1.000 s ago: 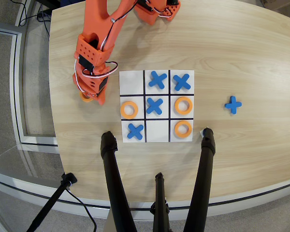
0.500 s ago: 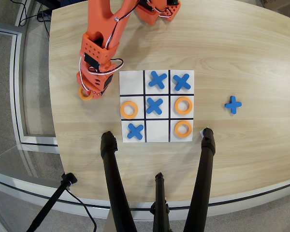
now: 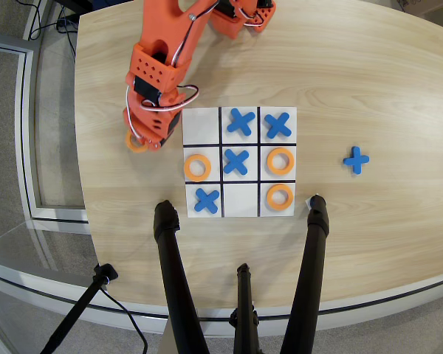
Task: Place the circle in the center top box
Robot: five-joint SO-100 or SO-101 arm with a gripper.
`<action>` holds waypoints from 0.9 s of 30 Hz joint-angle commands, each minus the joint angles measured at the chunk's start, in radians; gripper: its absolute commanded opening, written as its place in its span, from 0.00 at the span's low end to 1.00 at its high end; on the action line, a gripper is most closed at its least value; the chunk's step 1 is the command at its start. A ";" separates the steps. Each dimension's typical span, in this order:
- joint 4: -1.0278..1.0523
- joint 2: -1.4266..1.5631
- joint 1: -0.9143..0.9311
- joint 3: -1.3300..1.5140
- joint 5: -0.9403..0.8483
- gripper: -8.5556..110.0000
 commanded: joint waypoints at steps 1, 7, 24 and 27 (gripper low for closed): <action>0.163 0.120 -0.043 -0.110 0.092 0.07; 0.422 0.233 -0.138 -0.296 0.232 0.07; 0.630 0.299 -0.689 -0.416 0.371 0.07; 0.629 0.146 -0.727 -0.537 0.382 0.07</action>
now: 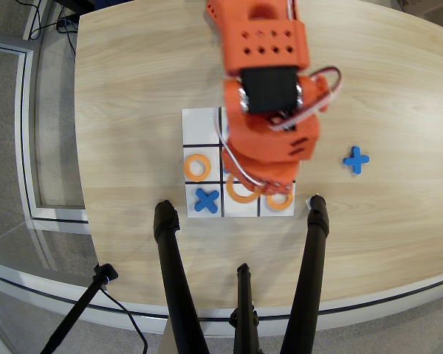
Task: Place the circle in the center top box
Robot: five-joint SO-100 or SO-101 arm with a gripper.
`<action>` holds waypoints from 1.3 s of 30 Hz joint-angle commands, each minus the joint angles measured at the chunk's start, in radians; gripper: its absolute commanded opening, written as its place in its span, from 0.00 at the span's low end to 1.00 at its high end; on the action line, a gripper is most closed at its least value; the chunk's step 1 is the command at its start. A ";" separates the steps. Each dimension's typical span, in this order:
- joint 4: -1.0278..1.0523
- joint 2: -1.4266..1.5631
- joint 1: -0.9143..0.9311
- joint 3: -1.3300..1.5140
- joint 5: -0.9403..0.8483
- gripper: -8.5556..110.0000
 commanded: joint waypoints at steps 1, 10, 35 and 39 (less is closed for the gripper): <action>-0.003 -0.141 -0.032 -0.156 0.008 0.07; -0.032 -0.471 0.000 -0.379 0.003 0.07; -0.118 -0.764 0.051 -0.433 -0.011 0.07; -0.123 -0.775 0.046 -0.436 -0.011 0.07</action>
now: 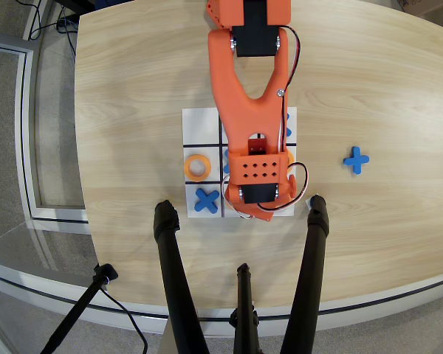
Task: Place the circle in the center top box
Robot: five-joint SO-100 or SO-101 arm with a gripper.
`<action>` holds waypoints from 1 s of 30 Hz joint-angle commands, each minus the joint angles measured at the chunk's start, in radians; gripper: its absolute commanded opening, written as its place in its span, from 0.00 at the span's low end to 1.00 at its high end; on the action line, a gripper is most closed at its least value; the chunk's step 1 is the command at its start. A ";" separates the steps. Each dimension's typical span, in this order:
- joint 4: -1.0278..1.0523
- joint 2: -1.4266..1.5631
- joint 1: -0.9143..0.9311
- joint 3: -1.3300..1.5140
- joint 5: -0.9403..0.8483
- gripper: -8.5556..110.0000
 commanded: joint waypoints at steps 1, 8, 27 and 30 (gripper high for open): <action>-0.012 0.002 -0.003 -0.008 0.003 0.07; -0.026 -0.011 -0.009 -0.003 0.003 0.07; -0.009 0.020 0.005 -0.034 0.002 0.17; 0.049 0.055 0.020 -0.071 -0.002 0.17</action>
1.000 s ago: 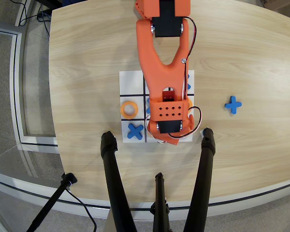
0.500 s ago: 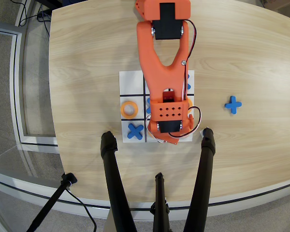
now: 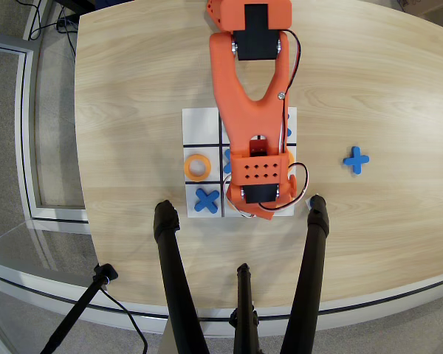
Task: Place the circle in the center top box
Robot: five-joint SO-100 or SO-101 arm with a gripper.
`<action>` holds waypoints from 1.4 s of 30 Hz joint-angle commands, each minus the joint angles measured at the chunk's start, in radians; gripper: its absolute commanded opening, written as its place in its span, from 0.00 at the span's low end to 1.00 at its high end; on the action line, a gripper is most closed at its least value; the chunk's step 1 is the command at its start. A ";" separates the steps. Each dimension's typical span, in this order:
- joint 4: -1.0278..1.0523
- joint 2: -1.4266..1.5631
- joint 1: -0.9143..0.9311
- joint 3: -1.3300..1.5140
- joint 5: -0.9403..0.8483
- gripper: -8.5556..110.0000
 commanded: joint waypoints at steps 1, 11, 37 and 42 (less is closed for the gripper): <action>0.052 0.091 0.029 -0.064 0.002 0.17; 0.325 0.403 0.091 -0.098 -0.006 0.17; 0.311 2.049 -0.060 1.402 -0.318 0.09; 0.296 2.177 -0.067 1.577 -0.365 0.07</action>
